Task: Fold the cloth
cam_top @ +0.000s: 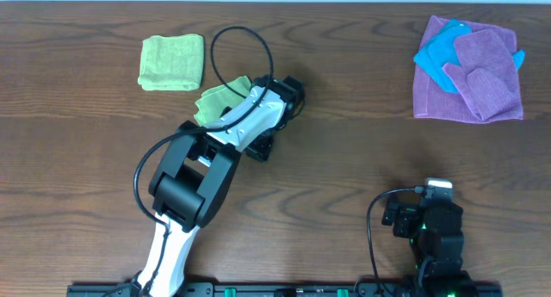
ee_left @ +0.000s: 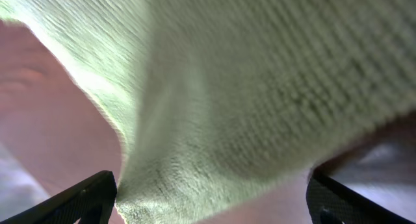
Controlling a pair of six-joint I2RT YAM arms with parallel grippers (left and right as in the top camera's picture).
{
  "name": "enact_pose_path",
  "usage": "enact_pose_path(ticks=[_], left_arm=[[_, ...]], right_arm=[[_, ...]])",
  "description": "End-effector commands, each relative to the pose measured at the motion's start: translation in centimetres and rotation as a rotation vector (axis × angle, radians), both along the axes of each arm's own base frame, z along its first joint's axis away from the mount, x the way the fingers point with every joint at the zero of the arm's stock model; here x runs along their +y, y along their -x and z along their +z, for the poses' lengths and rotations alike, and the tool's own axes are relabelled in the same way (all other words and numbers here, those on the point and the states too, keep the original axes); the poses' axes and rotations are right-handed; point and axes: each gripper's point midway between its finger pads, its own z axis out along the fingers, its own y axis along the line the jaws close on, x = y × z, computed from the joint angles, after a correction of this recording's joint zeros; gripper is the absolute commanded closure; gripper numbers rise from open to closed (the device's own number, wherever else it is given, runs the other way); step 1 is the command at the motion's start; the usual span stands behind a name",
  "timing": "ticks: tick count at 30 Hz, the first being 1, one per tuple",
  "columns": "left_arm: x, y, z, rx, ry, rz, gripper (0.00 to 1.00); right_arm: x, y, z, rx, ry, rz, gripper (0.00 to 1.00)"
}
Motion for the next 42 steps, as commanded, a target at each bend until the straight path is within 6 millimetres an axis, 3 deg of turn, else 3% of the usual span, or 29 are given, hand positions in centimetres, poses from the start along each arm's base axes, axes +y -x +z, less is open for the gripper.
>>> enact_pose_path(ticks=[1, 6, 9, 13, 15, 19, 20, 21, 22, 23, 24, 25, 26, 31, 35, 39, 42], left_arm=[[0.8, -0.7, -2.6, 0.066, -0.122, -0.182, 0.05], [0.4, -2.7, -3.5, 0.084, -0.233, -0.399, 0.05], [0.2, -2.8, -3.8, 0.148, -0.253, -0.502, 0.05], [0.9, -2.8, -3.6, 0.166, -0.296, -0.518, 0.05], [1.5, -1.8, -3.7, 0.213, -0.310, -0.519, 0.05], [1.5, -0.9, -5.1, 0.228, -0.270, -0.508, 0.04], [1.4, -1.0, -5.5, 0.205, -0.256, -0.492, 0.00], [1.2, -1.0, -5.9, 0.189, -0.240, -0.482, 0.09], [1.0, -0.9, -6.4, 0.183, -0.220, -0.479, 0.26], [0.8, -0.9, -6.7, 0.178, -0.200, -0.476, 0.49], [0.4, -0.7, -7.1, 0.181, -0.172, -0.473, 0.79], [0.2, -0.7, -7.3, 0.181, -0.152, -0.470, 0.90], [0.0, -0.7, -7.5, 0.180, -0.129, -0.464, 0.94], [-0.5, -1.0, -8.3, 0.170, -0.049, -0.439, 0.94], [0.2, -1.4, -8.1, 0.160, -0.060, -0.420, 0.94], [1.7, -3.1, -5.8, 0.036, -0.172, -0.334, 0.94], [1.4, -4.3, -3.5, -0.007, -0.163, -0.325, 0.94]], right_arm=[[0.1, 0.0, -0.2, -0.002, -0.007, 0.000, 0.01], [0.1, 0.0, -0.2, -0.002, -0.007, 0.000, 0.01], [0.1, 0.0, -0.2, -0.002, -0.007, 0.000, 0.01], [0.1, 0.0, -0.2, -0.002, -0.007, 0.000, 0.01], [0.1, 0.0, -0.2, -0.002, -0.007, 0.000, 0.01], [0.1, 0.0, -0.2, -0.002, -0.007, 0.000, 0.01], [0.1, 0.0, -0.2, -0.002, -0.007, 0.000, 0.01], [0.1, 0.0, -0.2, -0.002, -0.007, 0.000, 0.01], [0.1, 0.0, -0.2, -0.002, -0.007, 0.000, 0.01], [0.1, 0.0, -0.2, -0.002, -0.007, 0.000, 0.01], [0.1, 0.0, -0.2, -0.002, -0.007, 0.000, 0.01], [0.1, 0.0, -0.2, -0.002, -0.007, 0.000, 0.01], [0.1, 0.0, -0.2, -0.002, -0.007, 0.000, 0.01], [0.1, 0.0, -0.2, -0.002, -0.007, 0.000, 0.01], [0.1, 0.0, -0.2, -0.002, -0.007, 0.000, 0.01], [0.1, 0.0, -0.2, -0.002, -0.007, 0.000, 0.01], [0.1, 0.0, -0.2, -0.002, -0.007, 0.000, 0.01]])
